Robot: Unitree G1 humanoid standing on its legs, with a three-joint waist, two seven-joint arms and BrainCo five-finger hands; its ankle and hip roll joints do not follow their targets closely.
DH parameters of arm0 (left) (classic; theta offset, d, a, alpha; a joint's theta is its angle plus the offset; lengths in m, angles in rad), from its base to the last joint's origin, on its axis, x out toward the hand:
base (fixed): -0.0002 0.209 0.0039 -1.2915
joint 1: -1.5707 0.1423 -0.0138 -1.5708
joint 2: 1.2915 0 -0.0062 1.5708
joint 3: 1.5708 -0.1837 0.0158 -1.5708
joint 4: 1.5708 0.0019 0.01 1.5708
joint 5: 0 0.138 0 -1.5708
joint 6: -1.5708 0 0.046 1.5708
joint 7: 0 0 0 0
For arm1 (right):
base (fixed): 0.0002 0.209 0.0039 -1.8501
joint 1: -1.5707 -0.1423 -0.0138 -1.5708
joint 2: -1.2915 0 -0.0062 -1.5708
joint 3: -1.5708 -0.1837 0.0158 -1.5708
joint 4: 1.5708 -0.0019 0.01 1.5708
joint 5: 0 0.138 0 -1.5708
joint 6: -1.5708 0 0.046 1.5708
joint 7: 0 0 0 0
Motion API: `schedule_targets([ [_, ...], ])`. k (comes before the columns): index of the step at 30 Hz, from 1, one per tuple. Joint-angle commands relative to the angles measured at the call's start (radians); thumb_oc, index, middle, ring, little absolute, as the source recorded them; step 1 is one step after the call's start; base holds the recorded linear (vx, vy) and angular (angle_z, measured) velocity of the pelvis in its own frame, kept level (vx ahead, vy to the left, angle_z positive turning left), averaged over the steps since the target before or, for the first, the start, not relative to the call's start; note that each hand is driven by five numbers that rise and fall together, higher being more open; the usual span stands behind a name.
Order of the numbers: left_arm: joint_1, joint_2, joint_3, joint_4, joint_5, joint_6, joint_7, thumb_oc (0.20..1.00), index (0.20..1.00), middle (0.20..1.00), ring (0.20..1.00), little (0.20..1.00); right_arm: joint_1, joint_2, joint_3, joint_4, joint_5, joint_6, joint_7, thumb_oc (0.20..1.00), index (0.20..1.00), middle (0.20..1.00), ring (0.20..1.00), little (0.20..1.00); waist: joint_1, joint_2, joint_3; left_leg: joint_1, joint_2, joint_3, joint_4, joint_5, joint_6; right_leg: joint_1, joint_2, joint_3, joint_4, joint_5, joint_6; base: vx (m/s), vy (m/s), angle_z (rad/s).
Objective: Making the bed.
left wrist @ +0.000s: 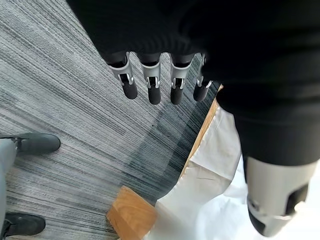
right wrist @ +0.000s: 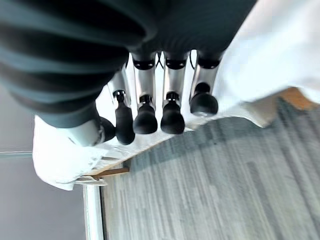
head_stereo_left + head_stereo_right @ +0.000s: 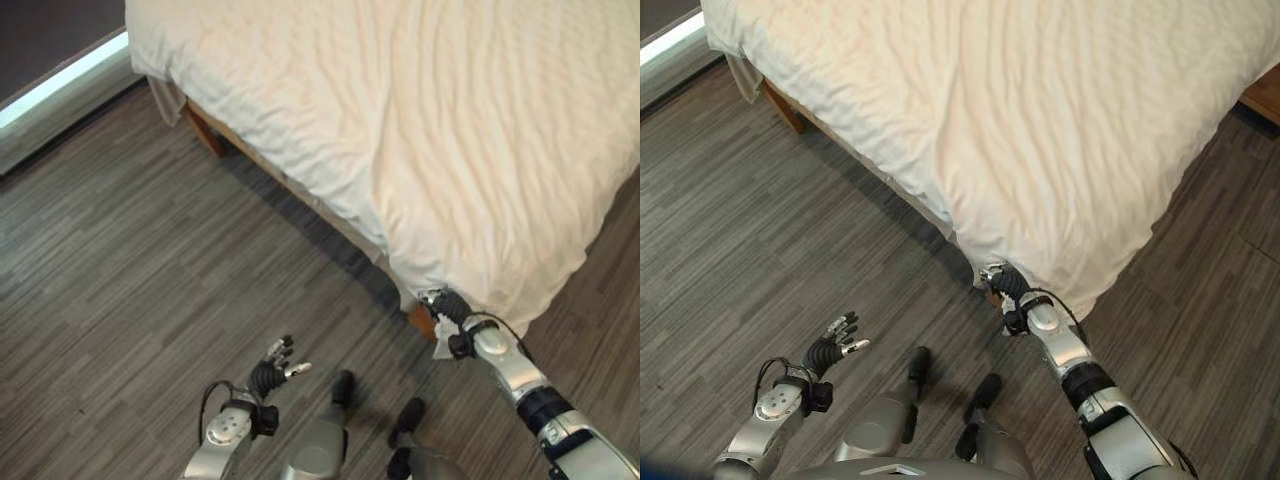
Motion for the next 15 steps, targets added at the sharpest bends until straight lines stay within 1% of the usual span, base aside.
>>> schedule_targets([
  [1,-0.026,0.024,-0.041,-0.039,-0.039,-0.037,-0.012,1.000,1.000,1.000,1.000,1.000,-0.065,-0.039,0.030,-0.016,-0.046,-0.036,-0.027,0.200,0.200,0.200,0.200,0.200,0.021,-0.025,0.011,-0.040,-0.048,-0.027,-0.005,0.040,0.030,0.021,-0.017,0.030,0.083,-0.045,0.046,0.02,0.023,0.04],
  [7,-0.039,0.026,-0.067,-0.040,-0.042,-0.038,-0.012,1.000,1.000,1.000,1.000,1.000,-0.134,-0.032,0.048,0.052,-0.042,-0.034,-0.038,0.200,0.200,0.200,0.200,0.200,0.036,-0.023,0.020,-0.054,-0.057,-0.030,-0.010,0.041,0.033,0.013,-0.020,0.025,0.078,-0.042,0.051,0.02,0.028,0.04],
  [9,-0.045,0.027,-0.073,-0.042,-0.049,-0.040,-0.008,1.000,1.000,1.000,1.000,1.000,-0.161,-0.026,0.043,0.101,-0.035,-0.031,-0.048,0.200,0.200,0.200,0.200,0.200,0.041,-0.020,0.028,-0.064,-0.058,-0.032,-0.009,0.041,0.035,0.005,-0.022,0.024,0.079,-0.041,0.052,0.02,0.027,0.08],
  [10,-0.049,0.029,-0.077,-0.042,-0.055,-0.039,-0.003,1.000,1.000,1.000,1.000,1.000,-0.186,-0.026,0.032,0.159,-0.029,-0.028,-0.058,0.200,0.200,0.200,0.200,0.200,0.047,-0.016,0.035,-0.071,-0.061,-0.035,-0.010,0.042,0.037,-0.004,-0.023,0.022,0.082,-0.040,0.053,0.02,0.020,0.04],
  [13,-0.052,0.032,-0.077,-0.046,-0.063,-0.038,0.001,1.000,1.000,1.000,1.000,1.000,-0.212,-0.025,0.021,0.214,-0.020,-0.023,-0.070,0.200,0.200,0.200,0.200,0.200,0.052,-0.011,0.047,-0.085,-0.063,-0.037,-0.011,0.046,0.037,-0.018,-0.024,0.022,0.084,-0.037,0.054,0.00,0.010,0.03],
  [15,-0.057,0.030,-0.077,-0.036,-0.069,-0.040,0.007,1.000,1.000,1.000,1.000,1.000,-0.229,-0.022,-0.010,0.303,0.002,-0.022,-0.086,0.200,0.200,0.200,0.200,0.200,0.057,0.000,0.058,-0.099,-0.066,-0.041,-0.011,0.048,0.037,-0.034,-0.026,0.020,0.087,-0.034,0.054,0.00,0.000,0.00],
])
